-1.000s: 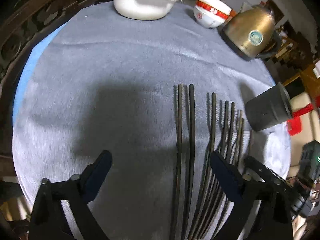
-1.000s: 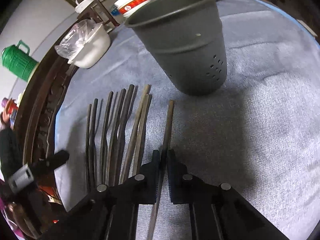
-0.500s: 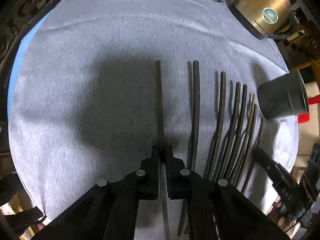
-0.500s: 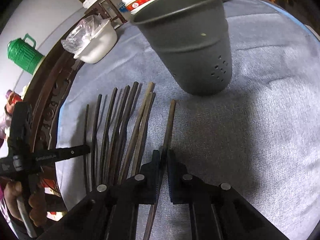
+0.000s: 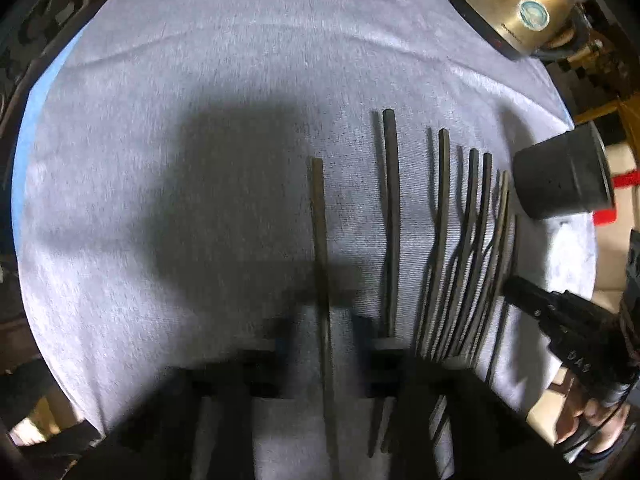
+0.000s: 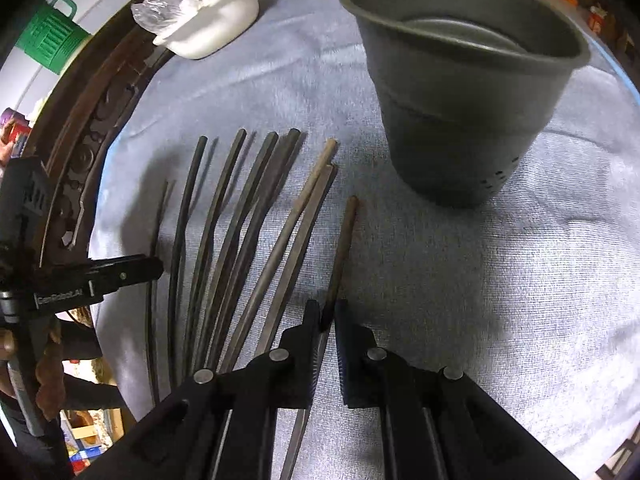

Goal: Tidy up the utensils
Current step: 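Close the right gripper on one dark chopstick while the left gripper grasps another, then lift the right gripper's chopstick into the grey cup while the left gripper inserts its own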

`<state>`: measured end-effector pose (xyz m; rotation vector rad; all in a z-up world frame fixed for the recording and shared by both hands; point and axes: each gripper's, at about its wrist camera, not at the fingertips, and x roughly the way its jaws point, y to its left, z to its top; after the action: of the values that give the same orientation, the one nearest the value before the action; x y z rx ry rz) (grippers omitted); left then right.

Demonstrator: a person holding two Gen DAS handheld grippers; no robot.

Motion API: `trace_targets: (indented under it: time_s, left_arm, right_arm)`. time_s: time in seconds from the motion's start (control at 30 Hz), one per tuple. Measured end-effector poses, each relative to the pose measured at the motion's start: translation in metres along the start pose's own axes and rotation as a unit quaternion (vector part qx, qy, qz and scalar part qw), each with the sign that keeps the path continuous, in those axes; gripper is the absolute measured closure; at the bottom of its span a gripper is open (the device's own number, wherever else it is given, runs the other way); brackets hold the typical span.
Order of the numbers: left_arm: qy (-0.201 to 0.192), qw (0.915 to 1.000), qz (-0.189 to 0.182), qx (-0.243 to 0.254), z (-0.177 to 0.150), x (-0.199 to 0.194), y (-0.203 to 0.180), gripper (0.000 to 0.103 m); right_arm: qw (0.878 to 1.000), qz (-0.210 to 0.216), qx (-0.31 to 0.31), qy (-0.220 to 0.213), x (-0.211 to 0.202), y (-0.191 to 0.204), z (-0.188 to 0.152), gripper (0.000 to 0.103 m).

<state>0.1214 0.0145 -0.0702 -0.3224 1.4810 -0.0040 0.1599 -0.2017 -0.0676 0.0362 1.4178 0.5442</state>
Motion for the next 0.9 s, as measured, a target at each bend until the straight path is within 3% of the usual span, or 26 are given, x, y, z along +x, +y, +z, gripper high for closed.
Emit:
trace_targets:
  time_s: [0.1, 0.2, 0.3, 0.43, 0.6, 0.77, 0.87, 0.9]
  left_arm:
    - [0.0, 0.9998, -0.021, -0.003, 0.002, 0.0, 0.001, 0.098]
    - [-0.037, 0.9986, -0.036, -0.008, -0.011, -0.016, 0.013, 0.098]
    - [-0.084, 0.9944, -0.061, -0.02, -0.032, -0.041, 0.018, 0.098]
    - [-0.168, 0.9837, -0.057, -0.027, -0.042, -0.078, 0.02, 0.098]
    - [-0.315, 0.9467, -0.057, -0.035, -0.063, -0.128, 0.018, 0.098]
    - [-0.439, 0.8981, -0.025, -0.015, -0.08, -0.15, 0.004, 0.098]
    - [-0.499, 0.8667, 0.008, -0.011, -0.091, -0.139, 0.002, 0.098]
    - [-0.507, 0.8618, 0.016, -0.009, -0.092, -0.133, 0.001, 0.098]
  right_arm:
    - [1.0, -0.004, -0.009, 0.003, -0.001, 0.003, 0.001, 0.094]
    - [1.0, 0.01, -0.005, -0.017, -0.006, 0.003, -0.006, 0.096]
    - [0.997, 0.036, 0.001, -0.065, -0.025, 0.008, -0.021, 0.097]
    - [0.99, 0.047, 0.003, -0.135, -0.054, 0.015, -0.034, 0.097]
    - [0.965, 0.009, -0.006, -0.264, -0.103, 0.029, -0.049, 0.097]
    - [0.918, -0.052, -0.025, -0.393, -0.14, 0.044, -0.07, 0.097]
    - [0.895, -0.096, -0.045, -0.433, -0.142, 0.048, -0.083, 0.097]
    - [0.894, -0.101, -0.05, -0.434, -0.143, 0.05, -0.082, 0.097]
